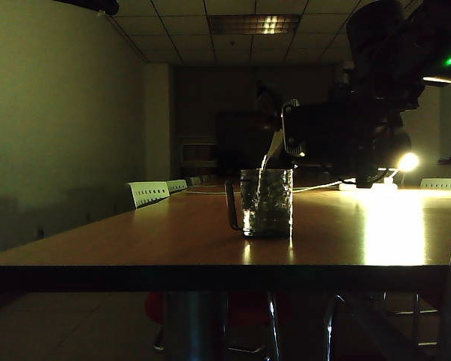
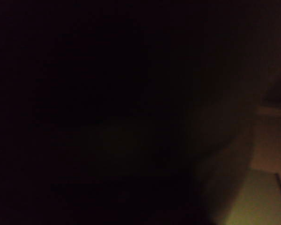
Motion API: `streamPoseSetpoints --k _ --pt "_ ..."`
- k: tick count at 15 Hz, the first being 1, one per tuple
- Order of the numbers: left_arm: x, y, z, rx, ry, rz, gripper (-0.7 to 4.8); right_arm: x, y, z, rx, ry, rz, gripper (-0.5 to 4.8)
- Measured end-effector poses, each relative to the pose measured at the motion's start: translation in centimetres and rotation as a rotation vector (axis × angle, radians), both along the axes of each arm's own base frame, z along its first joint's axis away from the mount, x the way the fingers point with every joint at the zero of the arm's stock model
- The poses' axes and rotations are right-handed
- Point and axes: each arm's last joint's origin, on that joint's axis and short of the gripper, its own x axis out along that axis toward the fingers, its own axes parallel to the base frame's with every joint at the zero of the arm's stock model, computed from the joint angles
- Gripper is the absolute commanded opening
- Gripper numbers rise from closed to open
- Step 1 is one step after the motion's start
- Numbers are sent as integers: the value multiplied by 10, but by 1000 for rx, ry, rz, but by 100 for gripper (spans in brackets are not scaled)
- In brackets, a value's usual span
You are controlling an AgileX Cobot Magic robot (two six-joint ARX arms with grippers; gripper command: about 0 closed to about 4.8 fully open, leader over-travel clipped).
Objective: Pick up the black thermos cup, pour some water from it into the cup, and then put the thermos cup back on the table.
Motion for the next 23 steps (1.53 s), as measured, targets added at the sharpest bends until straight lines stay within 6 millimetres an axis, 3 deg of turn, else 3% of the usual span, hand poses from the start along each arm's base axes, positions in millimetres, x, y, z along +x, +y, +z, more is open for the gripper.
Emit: streamPoseSetpoints --k 23 --pt "0 0 0 0 0 0 -6 1 0 3 -58 -37 15 103"
